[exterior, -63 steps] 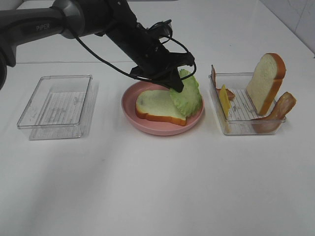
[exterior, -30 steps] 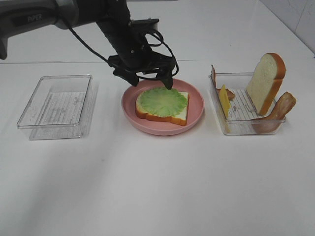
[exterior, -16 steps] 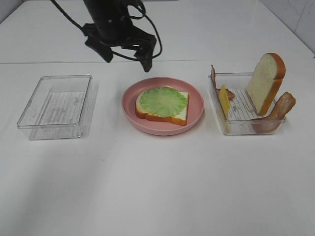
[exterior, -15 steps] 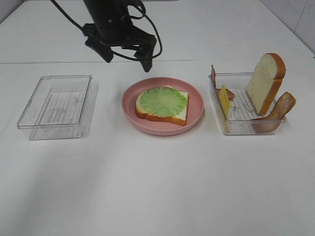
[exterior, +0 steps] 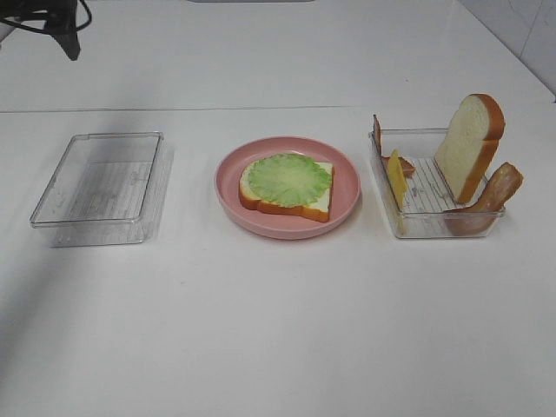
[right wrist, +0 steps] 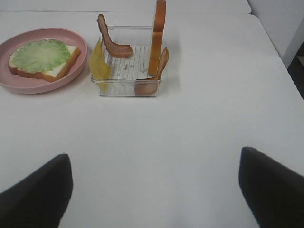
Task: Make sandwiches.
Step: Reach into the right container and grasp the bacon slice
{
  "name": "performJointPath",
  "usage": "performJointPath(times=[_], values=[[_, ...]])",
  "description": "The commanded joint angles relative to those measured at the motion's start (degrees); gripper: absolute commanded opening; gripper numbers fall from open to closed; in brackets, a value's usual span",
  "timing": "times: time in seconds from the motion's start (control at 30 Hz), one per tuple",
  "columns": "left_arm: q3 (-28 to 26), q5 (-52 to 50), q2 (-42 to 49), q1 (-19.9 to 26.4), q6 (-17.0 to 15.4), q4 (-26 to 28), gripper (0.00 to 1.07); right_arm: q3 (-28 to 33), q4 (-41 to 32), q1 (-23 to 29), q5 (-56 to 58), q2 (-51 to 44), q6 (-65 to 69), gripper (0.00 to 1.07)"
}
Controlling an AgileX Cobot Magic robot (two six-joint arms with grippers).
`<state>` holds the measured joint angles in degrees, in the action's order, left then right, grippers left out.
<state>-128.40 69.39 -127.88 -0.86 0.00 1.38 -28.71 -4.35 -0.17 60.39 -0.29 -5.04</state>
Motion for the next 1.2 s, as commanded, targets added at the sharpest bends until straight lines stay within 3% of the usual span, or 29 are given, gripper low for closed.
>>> performJointPath(times=[0.03, 0.17, 0.23, 0.27, 0.33, 0.37, 0.4, 0.43, 0.5, 0.53, 0.57, 0.6, 0.63, 0.67, 0.7, 0.77, 0.8, 0.87, 0.9, 0.97, 1.2], values=[[0.17, 3.72, 3.44, 0.57, 0.52, 0.8, 1.01, 0.0, -0.06, -0.11, -0.17, -0.86, -0.06, 0.87], [2.75, 3.72, 7.73, 0.06, 0.57, 1.6, 1.01, 0.0, -0.06, -0.11, -0.17, -0.86, -0.06, 0.87], [7.96, 3.72, 13.92, -0.4, 0.8, 2.29, 1.01, 0.0, -0.06, -0.11, -0.17, -0.86, -0.06, 0.87], [7.96, 3.72, 13.92, -0.4, 0.8, 2.29, 1.01, 0.0, -0.06, -0.11, -0.17, -0.86, -0.06, 0.87], [16.96, 3.04, 21.14, -0.97, 1.38, 0.92, 1.01, 0.0, -0.06, -0.11, -0.17, -0.86, -0.06, 0.87], [16.96, 3.04, 21.14, -0.97, 1.38, 0.92, 1.01, 0.0, -0.06, -0.11, -0.17, -0.86, -0.06, 0.87], [23.38, 2.01, 26.07, -0.97, 1.38, 0.8, 1.01, 0.0, -0.06, -0.11, -0.17, -0.86, -0.06, 0.87], [23.38, 2.01, 26.07, -0.97, 1.38, 0.8, 1.01, 0.0, -0.06, -0.11, -0.17, -0.86, -0.06, 0.87], [34.15, 0.11, 34.38, -0.97, 1.09, 0.69, 1.01, 0.0, -0.17, -0.11, -0.17, -0.86, -0.06, 0.87], [34.15, 0.11, 34.38, -0.97, 1.09, 0.69, 1.01, 0.0, -0.17, -0.11, -0.17, -0.86, -0.06, 0.87], [42.0, -1.89, 40.91, -0.97, 0.69, 0.8, 1.01, 0.0, -0.23, -0.11, -0.17, -0.86, -0.06, 0.87], [45.84, -2.98, 44.23, -0.97, 0.4, 0.8, 1.01, 0.0, -0.23, -0.11, -0.17, -0.86, -0.06, 0.87], [45.84, -2.98, 44.23, -0.97, 0.4, 0.8, 1.01, 0.0, -0.23, -0.11, -0.17, -0.86, -0.06, 0.87], [52.43, -4.41, 50.19, -0.97, 0.0, 0.8, 1.01, 0.0, -0.23, -0.11, -0.17, -0.86, -0.06, 0.87], [52.43, -4.41, 50.19, -0.97, 0.0, 0.8, 1.01, 0.0, -0.23, -0.11, -0.17, -0.86, -0.06, 0.87], [61.48, -5.39, 59.07, -0.97, -0.4, 0.63, 1.01, 0.0, -0.23, -0.11, -0.17, -0.86, -0.06, 0.87], [61.48, -5.39, 59.07, -0.97, -0.4, 0.63, 1.01, 0.0, -0.23, -0.11, -0.17, -0.86, -0.06, 0.87], [69.27, -5.39, 68.58, -0.97, -0.74, 0.74, 1.01, 0.0, -0.23, -0.11, -0.17, -0.86, -0.06, 0.87], [69.27, -5.39, 68.58, -0.97, -0.74, 0.74, 1.01, 0.0, -0.23, -0.11, -0.17, -0.86, -0.06, 0.87], [76.49, -5.39, 77.69, -0.97, -0.97, 0.8, 1.01, 0.0, -0.23, -0.11, -0.17, -0.86, -0.06, 0.87], [85.71, -5.44, 96.43, -0.97, -0.8, 0.8, 1.01, 0.0, -0.23, -0.11, -0.17, -0.86, -0.06, 0.87]])
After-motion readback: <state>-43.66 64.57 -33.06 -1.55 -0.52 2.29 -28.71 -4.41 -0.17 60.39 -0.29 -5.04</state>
